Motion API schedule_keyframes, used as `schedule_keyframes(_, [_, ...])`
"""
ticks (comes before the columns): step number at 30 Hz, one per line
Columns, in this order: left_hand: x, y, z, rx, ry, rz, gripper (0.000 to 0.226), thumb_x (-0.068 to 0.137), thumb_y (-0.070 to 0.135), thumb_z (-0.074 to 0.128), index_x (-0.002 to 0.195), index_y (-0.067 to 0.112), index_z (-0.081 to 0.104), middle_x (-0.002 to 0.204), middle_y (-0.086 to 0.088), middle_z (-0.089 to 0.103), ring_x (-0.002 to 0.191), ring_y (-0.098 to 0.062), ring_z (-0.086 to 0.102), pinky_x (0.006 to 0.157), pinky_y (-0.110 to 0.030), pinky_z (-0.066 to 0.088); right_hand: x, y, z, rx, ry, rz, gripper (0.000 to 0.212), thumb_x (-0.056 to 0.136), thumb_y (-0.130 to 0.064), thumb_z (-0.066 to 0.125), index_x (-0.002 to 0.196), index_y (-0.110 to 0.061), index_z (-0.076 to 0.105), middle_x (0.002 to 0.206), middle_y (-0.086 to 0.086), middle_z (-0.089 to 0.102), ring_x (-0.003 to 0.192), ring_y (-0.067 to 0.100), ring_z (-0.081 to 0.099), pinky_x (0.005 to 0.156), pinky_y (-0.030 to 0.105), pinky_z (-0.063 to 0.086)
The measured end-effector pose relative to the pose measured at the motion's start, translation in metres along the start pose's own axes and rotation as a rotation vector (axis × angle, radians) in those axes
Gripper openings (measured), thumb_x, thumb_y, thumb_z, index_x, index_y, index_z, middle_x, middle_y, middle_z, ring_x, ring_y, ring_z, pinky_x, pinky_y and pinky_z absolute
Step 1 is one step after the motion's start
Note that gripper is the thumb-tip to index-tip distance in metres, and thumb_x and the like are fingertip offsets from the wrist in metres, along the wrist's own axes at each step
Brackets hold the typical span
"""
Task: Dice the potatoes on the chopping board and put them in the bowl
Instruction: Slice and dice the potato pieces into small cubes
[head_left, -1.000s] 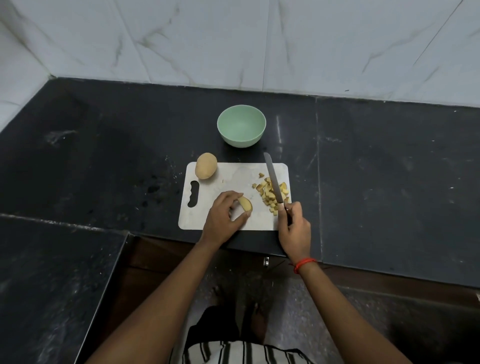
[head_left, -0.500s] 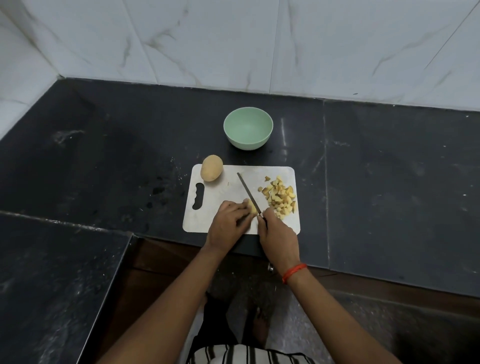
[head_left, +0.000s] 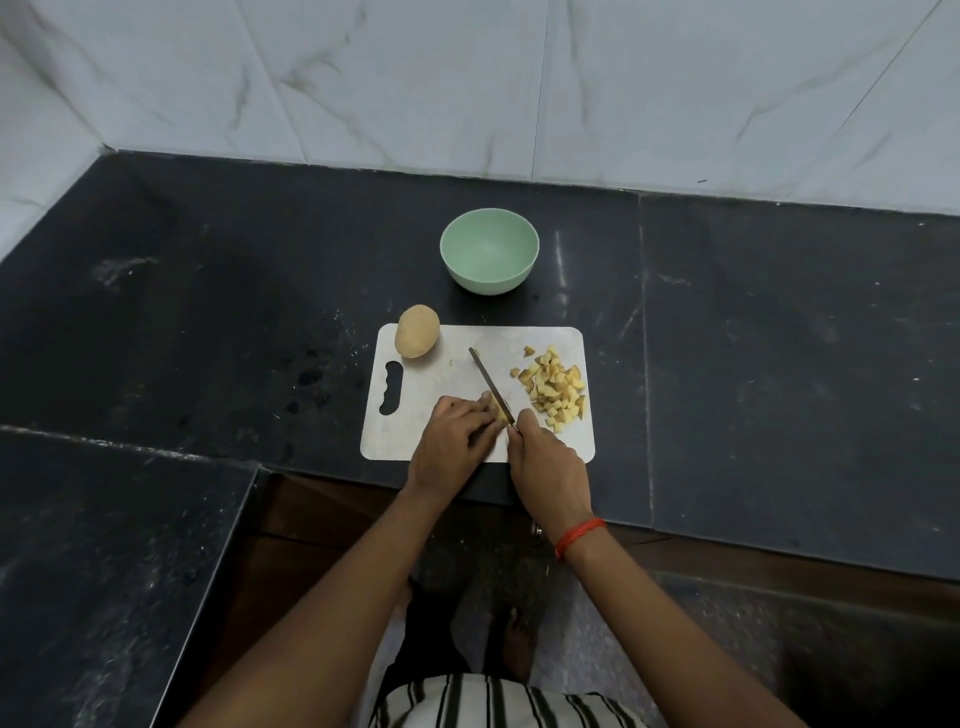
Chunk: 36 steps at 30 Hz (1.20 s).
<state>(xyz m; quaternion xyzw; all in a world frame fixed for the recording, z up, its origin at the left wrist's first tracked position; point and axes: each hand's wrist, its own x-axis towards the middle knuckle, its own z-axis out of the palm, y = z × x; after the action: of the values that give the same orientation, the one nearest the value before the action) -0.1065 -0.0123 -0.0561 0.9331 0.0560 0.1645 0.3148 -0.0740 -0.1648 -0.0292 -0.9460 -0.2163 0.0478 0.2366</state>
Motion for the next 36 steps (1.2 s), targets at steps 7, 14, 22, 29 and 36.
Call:
schedule_keyframes(7, [-0.0007, 0.0005, -0.0007, 0.006, -0.006, 0.011, 0.025, 0.097, 0.027, 0.068, 0.112, 0.009, 0.077, 0.111, 0.0, 0.074, 0.102, -0.016, 0.053, 0.084, -0.024, 0.046, 0.001, -0.0025, 0.0004, -0.06, 0.001, -0.005, 0.013, 0.107, -0.029, 0.038, 0.111, -0.019, 0.045, 0.082, 0.005, 0.066, 0.066, 0.027, 0.065, 0.052, 0.029, 0.033])
schedule_keyframes(14, [-0.0009, 0.0001, 0.0003, 0.018, 0.011, 0.029, 0.024, 0.096, 0.026, 0.07, 0.112, 0.008, 0.076, 0.109, 0.0, 0.074, 0.101, -0.016, 0.053, 0.084, -0.025, 0.048, 0.002, -0.0005, 0.007, -0.073, 0.018, 0.009, 0.012, 0.107, -0.033, 0.035, 0.107, -0.023, 0.041, 0.079, 0.001, 0.064, 0.062, 0.023, 0.064, 0.049, 0.03, 0.036])
schedule_keyframes(22, [-0.0019, -0.0011, 0.0023, 0.058, 0.009, 0.074, 0.025, 0.098, 0.024, 0.065, 0.11, 0.005, 0.076, 0.104, -0.008, 0.067, 0.099, -0.022, 0.056, 0.082, -0.031, 0.052, 0.005, 0.0004, 0.0048, -0.084, -0.029, -0.023, 0.01, 0.106, -0.026, 0.037, 0.114, -0.021, 0.04, 0.081, 0.004, 0.064, 0.064, 0.025, 0.064, 0.052, 0.032, 0.043])
schedule_keyframes(29, [-0.0013, -0.0007, 0.0023, 0.07, 0.009, 0.088, 0.028, 0.099, 0.027, 0.062, 0.108, 0.005, 0.076, 0.103, -0.008, 0.071, 0.098, -0.021, 0.057, 0.084, -0.031, 0.05, 0.0047, -0.0002, 0.0001, -0.047, -0.05, -0.016, 0.009, 0.107, -0.027, 0.036, 0.111, -0.02, 0.04, 0.083, 0.005, 0.065, 0.067, 0.027, 0.064, 0.054, 0.033, 0.043])
schedule_keyframes(36, [-0.0017, -0.0003, 0.0022, 0.074, 0.002, 0.096, 0.027, 0.099, 0.025, 0.062, 0.11, 0.005, 0.076, 0.103, -0.007, 0.071, 0.097, -0.021, 0.057, 0.083, -0.031, 0.05, 0.0038, -0.0024, -0.0015, -0.078, -0.068, -0.018, 0.013, 0.108, -0.028, 0.034, 0.118, -0.02, 0.039, 0.087, 0.005, 0.066, 0.069, 0.026, 0.066, 0.058, 0.035, 0.049])
